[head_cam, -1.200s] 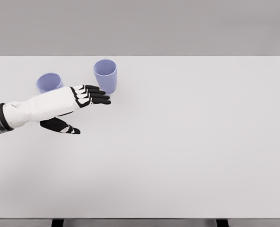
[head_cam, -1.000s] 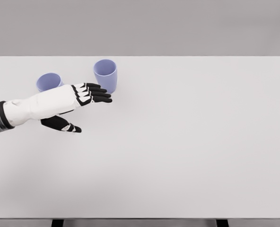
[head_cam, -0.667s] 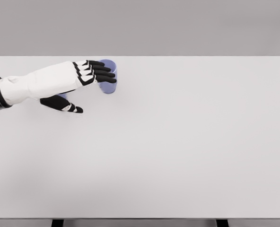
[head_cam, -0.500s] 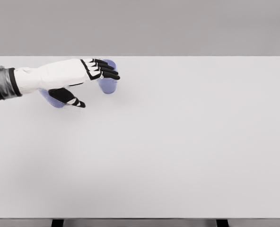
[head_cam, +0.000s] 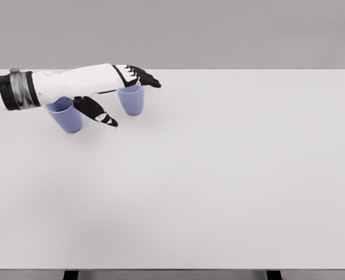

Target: Place the right cup on the left cup with left arm

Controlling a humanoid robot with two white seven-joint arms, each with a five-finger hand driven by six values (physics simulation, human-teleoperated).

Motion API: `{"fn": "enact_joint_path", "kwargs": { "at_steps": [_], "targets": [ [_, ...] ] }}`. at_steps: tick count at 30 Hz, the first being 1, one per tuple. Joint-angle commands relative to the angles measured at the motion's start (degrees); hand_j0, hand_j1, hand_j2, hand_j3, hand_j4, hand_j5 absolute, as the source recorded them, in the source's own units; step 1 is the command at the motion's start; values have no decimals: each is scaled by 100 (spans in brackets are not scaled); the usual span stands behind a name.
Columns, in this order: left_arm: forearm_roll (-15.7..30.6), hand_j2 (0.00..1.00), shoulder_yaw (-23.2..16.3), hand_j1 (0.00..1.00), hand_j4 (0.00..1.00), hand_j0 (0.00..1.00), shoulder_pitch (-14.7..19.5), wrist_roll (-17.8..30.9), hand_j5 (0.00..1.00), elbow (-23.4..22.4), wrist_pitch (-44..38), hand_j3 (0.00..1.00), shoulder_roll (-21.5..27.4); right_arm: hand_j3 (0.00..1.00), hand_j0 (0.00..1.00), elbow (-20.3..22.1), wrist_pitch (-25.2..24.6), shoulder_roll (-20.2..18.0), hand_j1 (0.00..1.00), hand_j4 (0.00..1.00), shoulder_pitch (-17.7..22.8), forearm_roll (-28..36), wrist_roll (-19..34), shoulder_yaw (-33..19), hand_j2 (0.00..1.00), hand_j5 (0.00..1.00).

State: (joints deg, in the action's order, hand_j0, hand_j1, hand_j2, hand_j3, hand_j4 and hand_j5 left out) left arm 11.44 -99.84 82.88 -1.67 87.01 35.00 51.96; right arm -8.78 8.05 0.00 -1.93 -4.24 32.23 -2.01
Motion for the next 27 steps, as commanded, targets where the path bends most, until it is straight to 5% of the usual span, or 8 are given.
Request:
{"fn": "enact_joint_path", "kwargs": {
  "at_steps": [1,9,11,13,19,21,27],
  "targets": [
    [60,100,184,100,100,100,0,-53,100,44,0,100,7,100,100,-1,3,0,100,100,0,-7,3,-1,100,100],
    [78,100,465,100,100,100,26,184,100,53,0,100,16,100,100,-1,3,0,100,100,0,-7,-6,-1,100,100],
    [69,100,465,100,100,100,44,342,100,535,0,100,156,100,100,-1,3,0,100,100,0,-7,3,-1,100,100],
    [60,100,501,100,100,100,132,1019,100,1248,0,100,350,100,100,-1,3,0,100,100,0,-7,3,-1,100,100],
    [104,100,685,100,100,100,176,1511,100,1275,-45,100,289,100,100,-1,3,0,100,100,0,-7,3,-1,100,100],
    [385,100,659,100,100,100,220,1590,100,1152,-389,100,210,100,100,-1,3,0,100,100,0,-7,3,-1,100,100],
    [412,100,615,100,100,100,281,1810,100,-693,0,100,-704,100,100,-1,3,0,100,100,0,-7,3,-1,100,100]
  ]
}}
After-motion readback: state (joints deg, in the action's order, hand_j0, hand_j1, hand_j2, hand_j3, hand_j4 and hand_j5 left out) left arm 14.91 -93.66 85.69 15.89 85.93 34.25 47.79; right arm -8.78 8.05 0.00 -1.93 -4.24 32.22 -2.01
